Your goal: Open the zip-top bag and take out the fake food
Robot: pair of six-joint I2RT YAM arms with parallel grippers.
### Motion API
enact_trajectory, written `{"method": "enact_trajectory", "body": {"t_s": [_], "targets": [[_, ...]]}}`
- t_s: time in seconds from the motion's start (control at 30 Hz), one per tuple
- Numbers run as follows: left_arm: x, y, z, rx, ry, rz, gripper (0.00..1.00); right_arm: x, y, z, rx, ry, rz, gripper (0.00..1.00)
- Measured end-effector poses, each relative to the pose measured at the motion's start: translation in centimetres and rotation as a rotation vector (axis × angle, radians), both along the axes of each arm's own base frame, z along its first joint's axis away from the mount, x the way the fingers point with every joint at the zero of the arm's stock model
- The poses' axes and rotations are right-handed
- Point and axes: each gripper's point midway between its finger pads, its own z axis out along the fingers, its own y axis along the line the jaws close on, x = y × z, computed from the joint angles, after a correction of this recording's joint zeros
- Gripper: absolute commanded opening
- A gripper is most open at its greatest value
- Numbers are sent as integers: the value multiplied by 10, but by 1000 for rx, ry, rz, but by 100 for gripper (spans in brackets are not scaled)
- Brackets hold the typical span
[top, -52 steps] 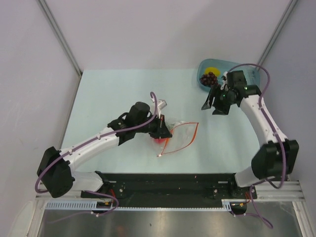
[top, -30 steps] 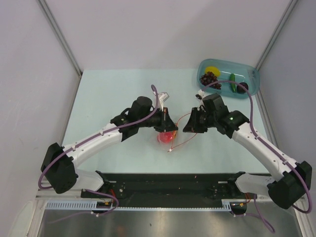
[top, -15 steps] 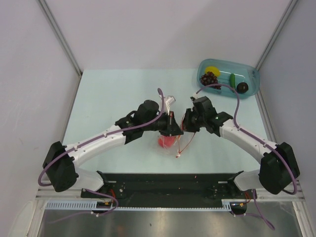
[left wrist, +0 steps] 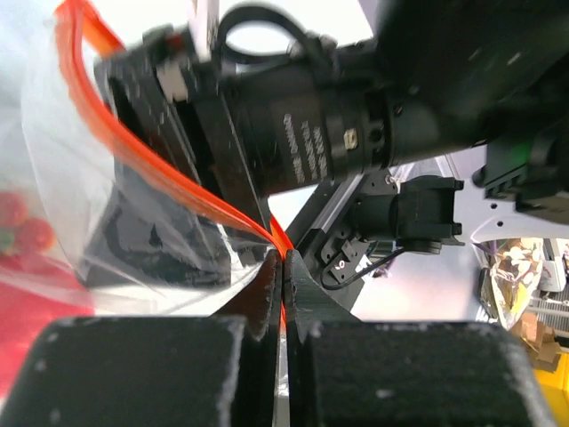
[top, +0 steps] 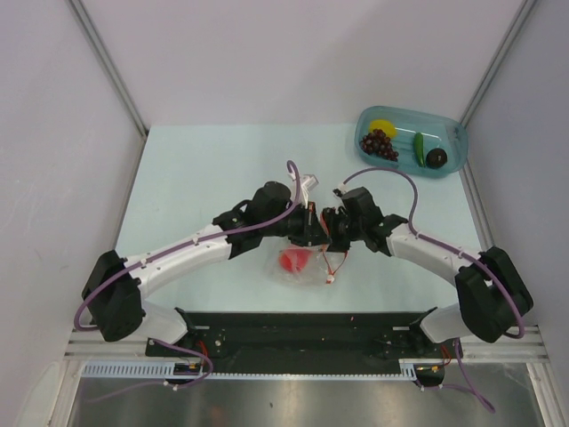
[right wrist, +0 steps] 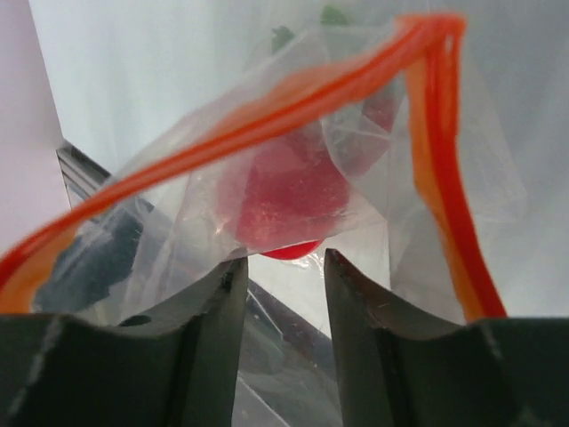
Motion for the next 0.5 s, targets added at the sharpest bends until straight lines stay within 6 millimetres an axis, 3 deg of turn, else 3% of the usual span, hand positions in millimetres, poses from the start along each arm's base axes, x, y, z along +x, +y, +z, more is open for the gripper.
{"method": "enact_trajectory", "body": {"t_s": [0.27,0.5], "targets": [[3,6,-14,38,6,35,0,-16,23,-28,42,78,99,64],[1,12,-27,71,25,48,0,-28,45,-36,103,123,171,79]]}}
